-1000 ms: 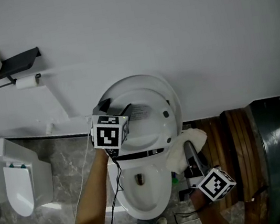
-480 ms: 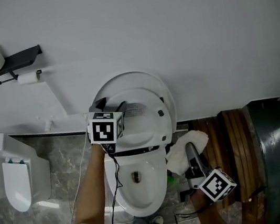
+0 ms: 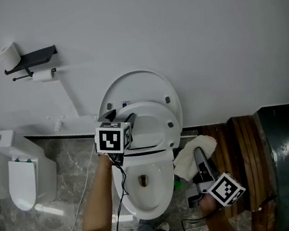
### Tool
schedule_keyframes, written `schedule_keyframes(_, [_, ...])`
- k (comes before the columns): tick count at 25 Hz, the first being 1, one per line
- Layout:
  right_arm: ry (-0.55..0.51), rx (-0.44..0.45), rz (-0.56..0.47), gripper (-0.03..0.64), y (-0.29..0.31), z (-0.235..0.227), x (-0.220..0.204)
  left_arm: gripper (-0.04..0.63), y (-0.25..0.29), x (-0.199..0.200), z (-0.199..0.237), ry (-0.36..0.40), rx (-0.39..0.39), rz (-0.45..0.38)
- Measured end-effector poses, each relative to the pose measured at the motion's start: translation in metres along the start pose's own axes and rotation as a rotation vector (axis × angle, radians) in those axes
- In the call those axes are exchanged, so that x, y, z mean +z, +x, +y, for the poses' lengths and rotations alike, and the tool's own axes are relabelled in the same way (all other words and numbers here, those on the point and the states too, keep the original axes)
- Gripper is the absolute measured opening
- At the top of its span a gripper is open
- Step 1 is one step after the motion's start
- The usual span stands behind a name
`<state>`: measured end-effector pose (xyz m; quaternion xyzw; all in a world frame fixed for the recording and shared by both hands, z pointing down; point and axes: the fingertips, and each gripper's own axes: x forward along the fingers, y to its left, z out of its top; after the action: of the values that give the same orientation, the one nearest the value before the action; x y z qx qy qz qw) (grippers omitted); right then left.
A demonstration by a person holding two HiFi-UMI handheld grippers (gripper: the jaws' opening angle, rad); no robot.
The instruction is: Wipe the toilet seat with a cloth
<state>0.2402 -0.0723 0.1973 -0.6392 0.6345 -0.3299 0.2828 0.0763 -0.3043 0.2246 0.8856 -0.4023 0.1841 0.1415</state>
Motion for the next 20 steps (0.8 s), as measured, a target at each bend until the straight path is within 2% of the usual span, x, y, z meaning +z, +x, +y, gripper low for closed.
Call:
schedule_keyframes(4, [-0.01, -0.013, 0.012, 0.1, -0.024, -0.001, -0.003, 0.295, -0.028, -0.017, -0.017, 0.017, 0.001, 0.009])
schedule_keyframes(13, [0.047, 0.089, 0.025, 0.1, -0.068, 0.021, -0.017, 0.295, -0.094, -0.074, -0.057, 0.061, -0.031, 0.084])
schedule_keyframes(14, [0.058, 0.081, 0.029, 0.1, -0.074, 0.021, -0.02, 0.295, -0.101, -0.081, -0.06, 0.064, -0.036, 0.09])
schedule_keyframes(17, [0.059, -0.087, 0.063, 0.1, -0.098, -0.006, -0.03, 0.296, -0.117, -0.1, -0.068, 0.075, -0.051, 0.107])
schedule_keyframes(18, [0.064, -0.115, 0.068, 0.1, -0.104, -0.01, -0.033, 0.296, -0.121, -0.106, -0.071, 0.08, -0.059, 0.115])
schedule_keyframes(20, [0.054, -0.079, 0.068, 0.1, -0.106, -0.007, -0.034, 0.296, -0.13, -0.118, -0.076, 0.087, -0.079, 0.13])
